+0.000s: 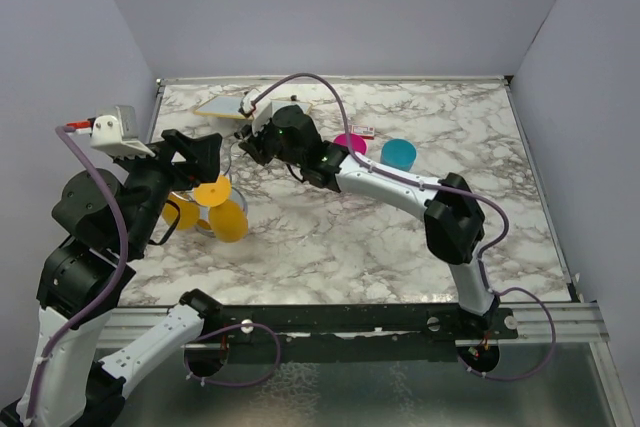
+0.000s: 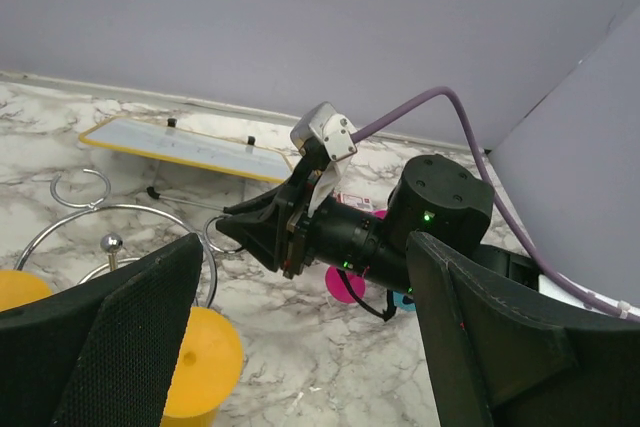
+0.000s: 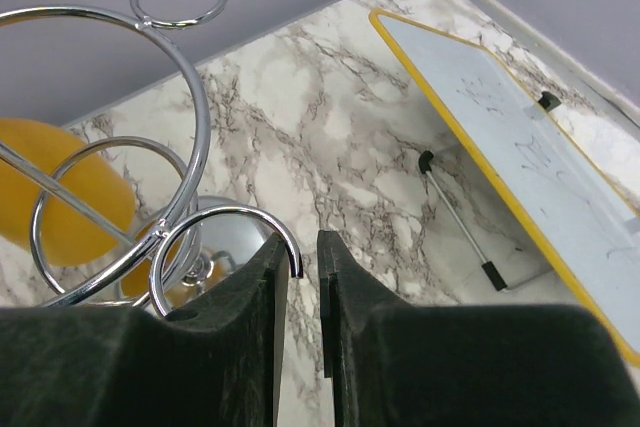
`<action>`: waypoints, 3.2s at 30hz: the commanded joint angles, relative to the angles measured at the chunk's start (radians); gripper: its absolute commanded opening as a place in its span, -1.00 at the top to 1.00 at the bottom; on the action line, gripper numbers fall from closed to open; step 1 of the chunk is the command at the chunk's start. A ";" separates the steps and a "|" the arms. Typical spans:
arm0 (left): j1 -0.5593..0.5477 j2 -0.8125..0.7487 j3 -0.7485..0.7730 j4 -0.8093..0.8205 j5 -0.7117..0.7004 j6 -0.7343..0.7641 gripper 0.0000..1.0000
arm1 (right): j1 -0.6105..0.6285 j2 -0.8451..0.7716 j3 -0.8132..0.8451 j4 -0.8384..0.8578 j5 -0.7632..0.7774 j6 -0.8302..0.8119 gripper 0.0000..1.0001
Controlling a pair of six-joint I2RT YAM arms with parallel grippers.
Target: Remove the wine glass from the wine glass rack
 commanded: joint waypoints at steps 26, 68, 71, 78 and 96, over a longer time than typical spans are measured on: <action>0.005 0.008 -0.039 0.025 0.024 -0.021 -0.71 | -0.061 0.007 0.134 -0.090 -0.245 -0.115 -0.22; 0.005 0.367 0.219 -0.718 -0.004 0.038 -0.44 | -0.143 -0.753 -0.547 -0.142 -0.037 0.056 -0.51; 0.003 0.384 0.202 -0.718 -0.047 0.034 -0.40 | -0.143 -0.763 -0.558 -0.137 -0.034 0.056 -0.51; -0.065 0.477 0.224 -0.717 -0.138 0.005 -0.35 | -0.143 -0.748 -0.566 -0.114 -0.049 0.056 -0.51; -0.172 0.547 0.215 -0.718 -0.361 -0.036 -0.29 | -0.143 -0.740 -0.574 -0.110 -0.049 0.069 -0.51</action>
